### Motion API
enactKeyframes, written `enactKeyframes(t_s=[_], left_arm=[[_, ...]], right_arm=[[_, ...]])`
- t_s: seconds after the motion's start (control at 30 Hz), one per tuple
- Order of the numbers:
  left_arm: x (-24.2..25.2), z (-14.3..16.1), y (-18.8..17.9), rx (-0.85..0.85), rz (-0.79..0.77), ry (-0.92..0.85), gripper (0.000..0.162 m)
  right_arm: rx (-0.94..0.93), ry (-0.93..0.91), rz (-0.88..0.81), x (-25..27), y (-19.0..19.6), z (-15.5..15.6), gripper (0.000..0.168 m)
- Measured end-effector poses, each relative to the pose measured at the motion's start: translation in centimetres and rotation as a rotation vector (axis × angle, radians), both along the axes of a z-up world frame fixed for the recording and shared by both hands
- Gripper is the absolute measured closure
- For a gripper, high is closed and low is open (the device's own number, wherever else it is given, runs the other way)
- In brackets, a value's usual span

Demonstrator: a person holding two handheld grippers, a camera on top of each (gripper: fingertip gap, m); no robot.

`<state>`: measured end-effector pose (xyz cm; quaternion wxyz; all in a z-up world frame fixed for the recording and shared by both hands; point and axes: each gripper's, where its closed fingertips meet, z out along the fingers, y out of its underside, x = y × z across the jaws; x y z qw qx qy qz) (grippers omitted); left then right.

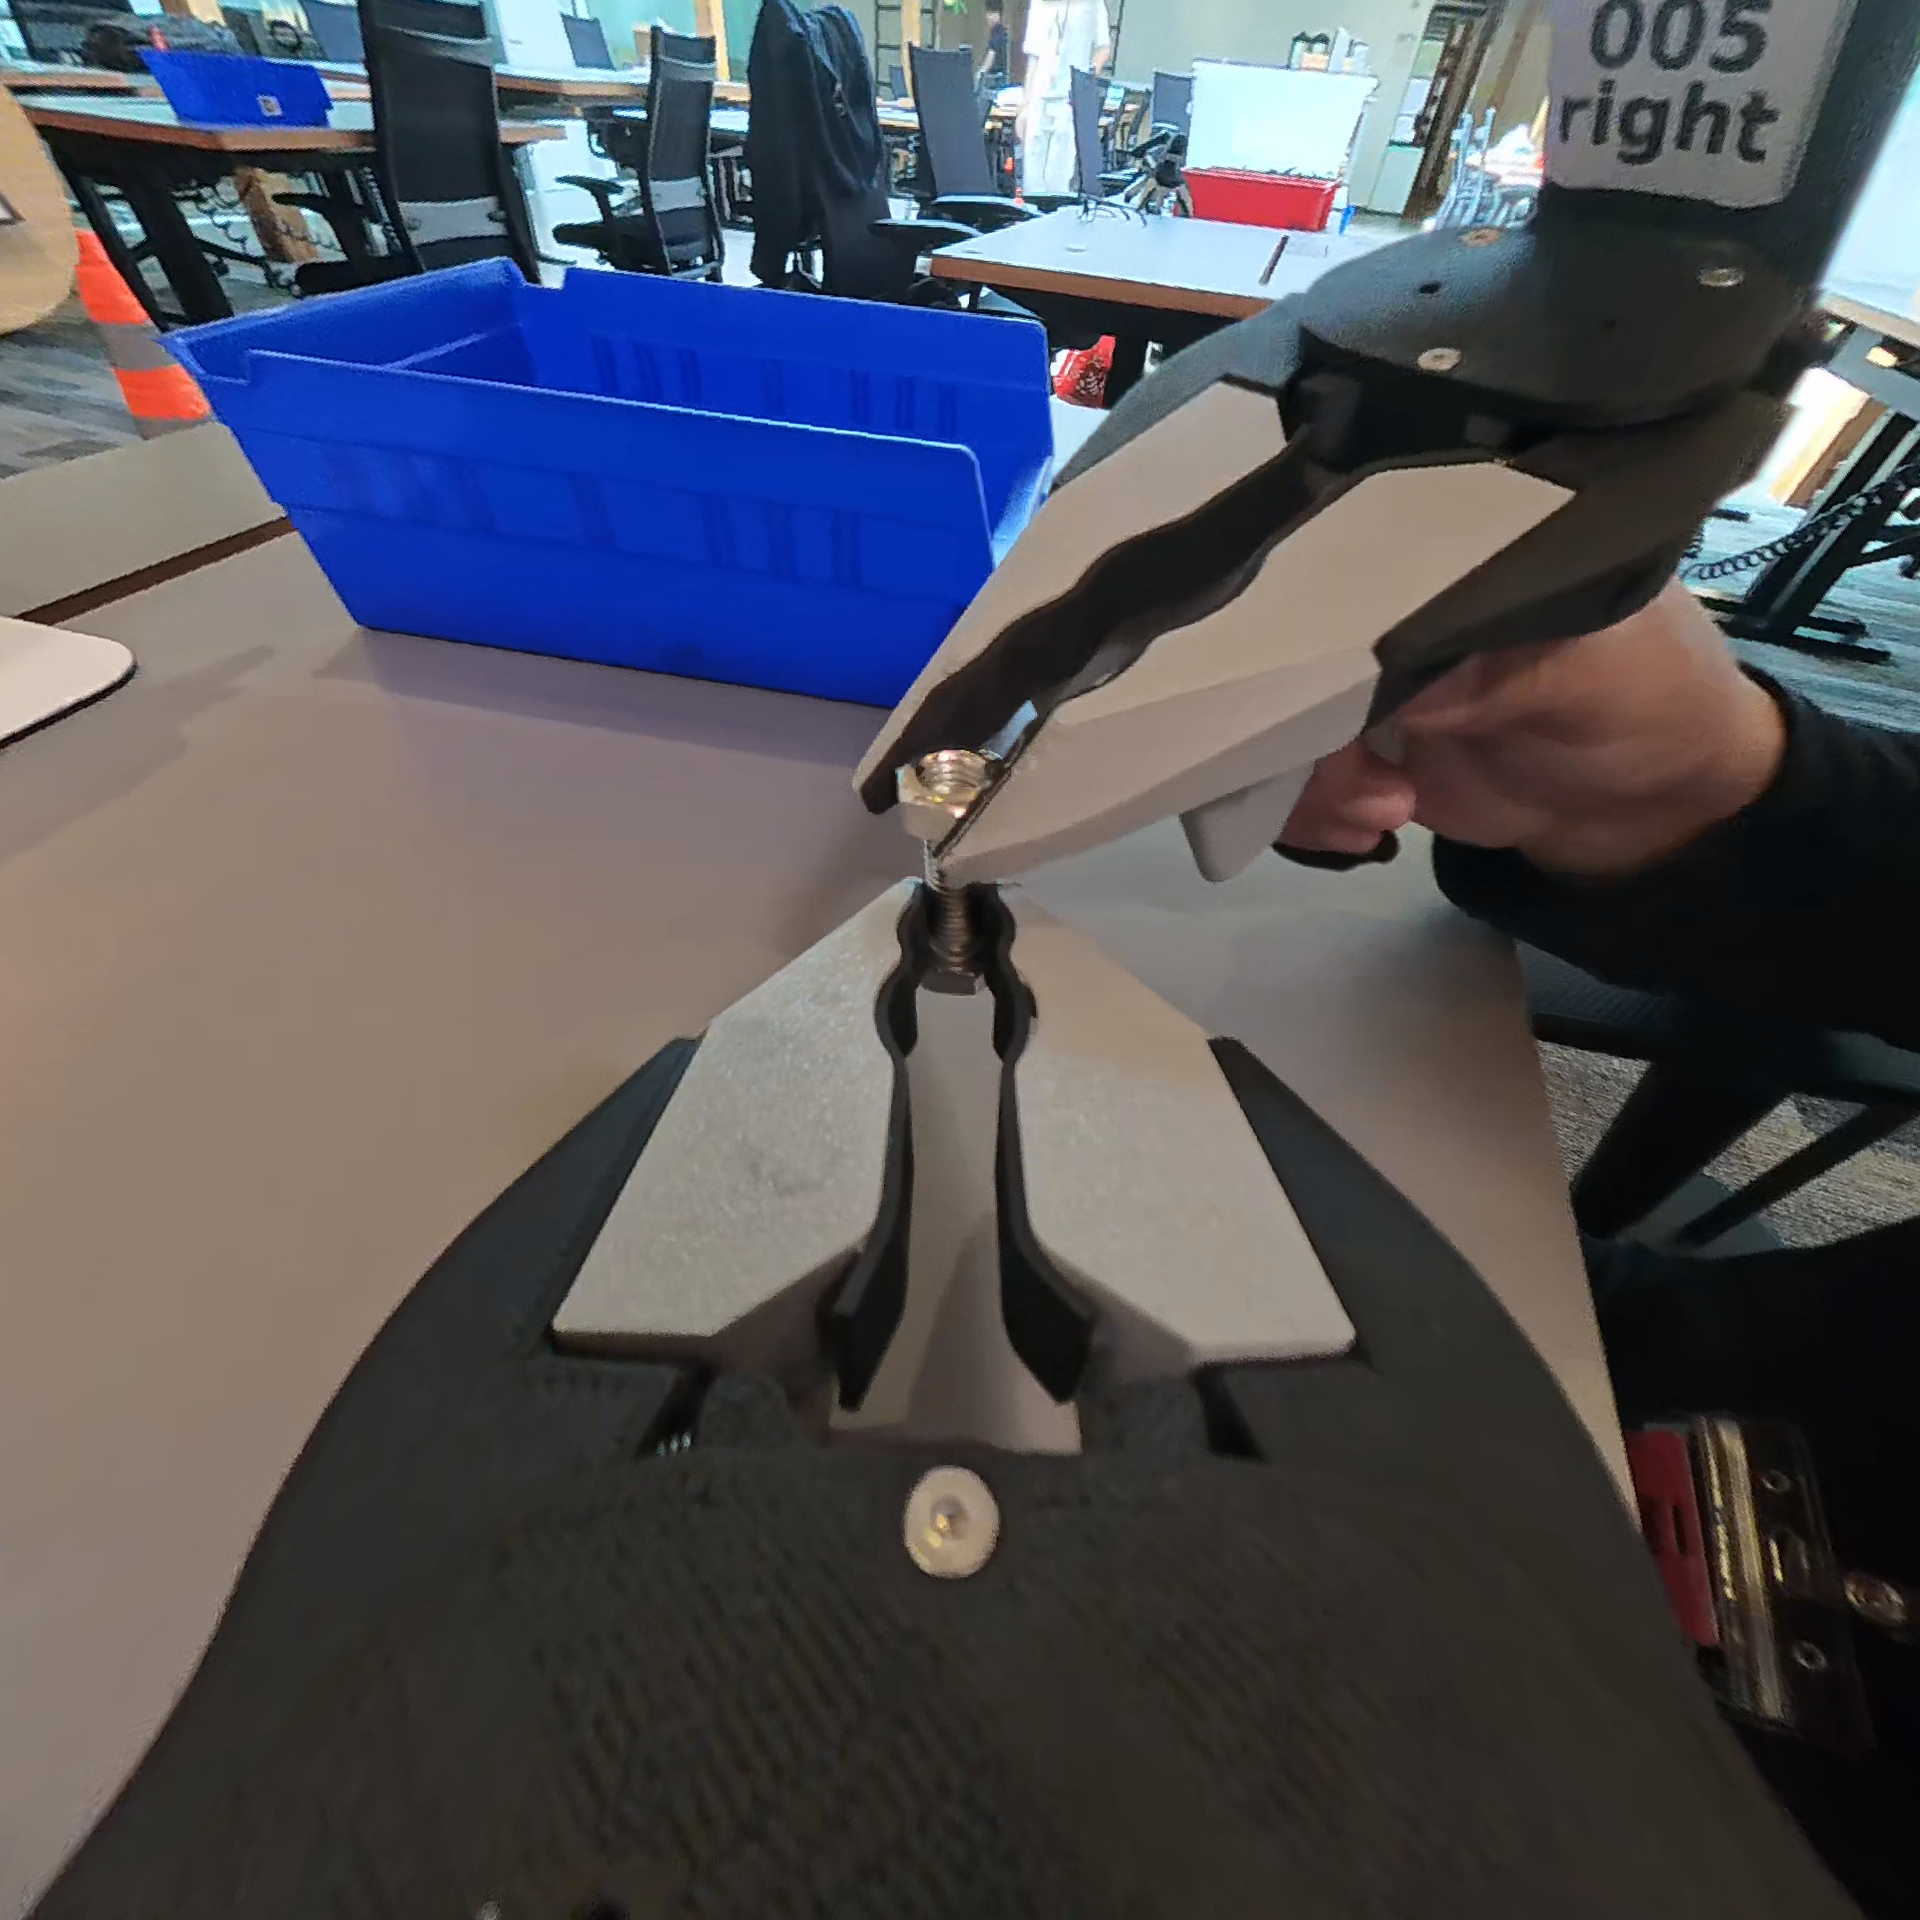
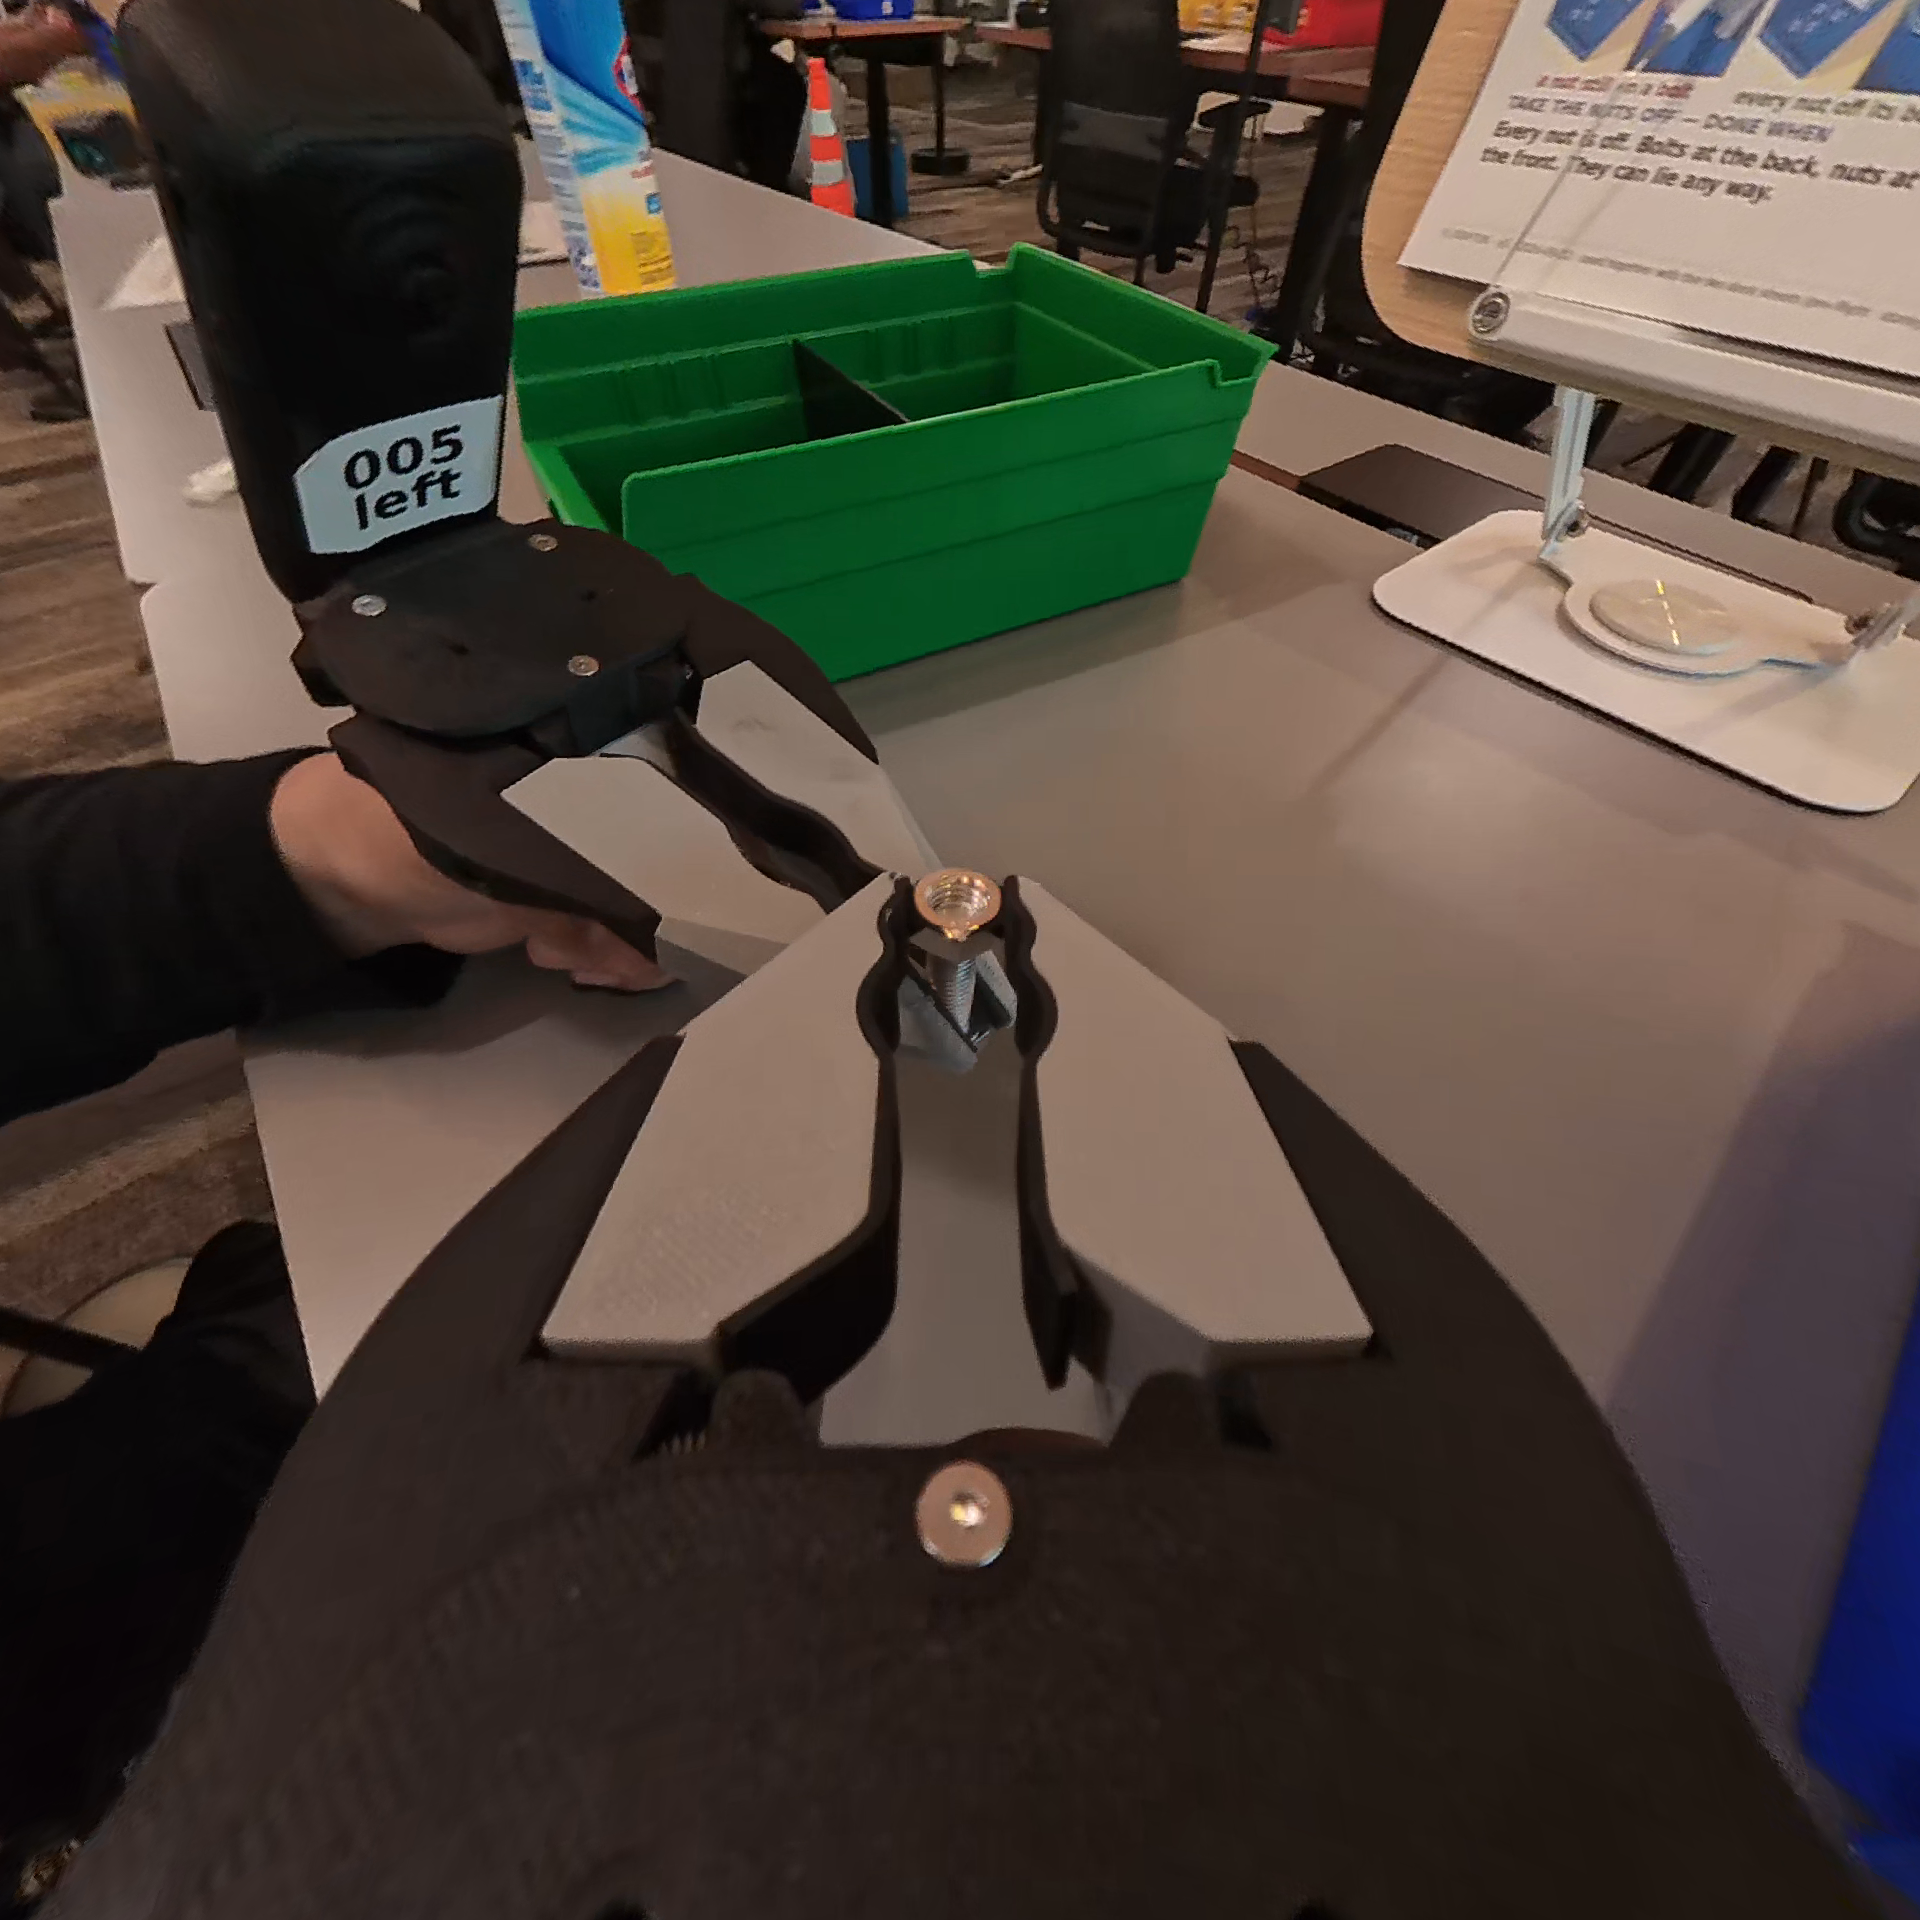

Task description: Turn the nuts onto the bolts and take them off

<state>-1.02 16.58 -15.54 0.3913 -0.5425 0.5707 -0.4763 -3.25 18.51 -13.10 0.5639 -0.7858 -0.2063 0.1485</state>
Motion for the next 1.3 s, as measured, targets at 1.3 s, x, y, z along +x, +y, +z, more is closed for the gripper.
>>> enactKeyframes(t_s=[1.3], left_arm=[[-0.5,0.7,0.4,0.025,-0.015,-0.054,0.156]], right_arm=[[0.169,0.207,0.324,-1.8,-1.5,1.4,0.120]])
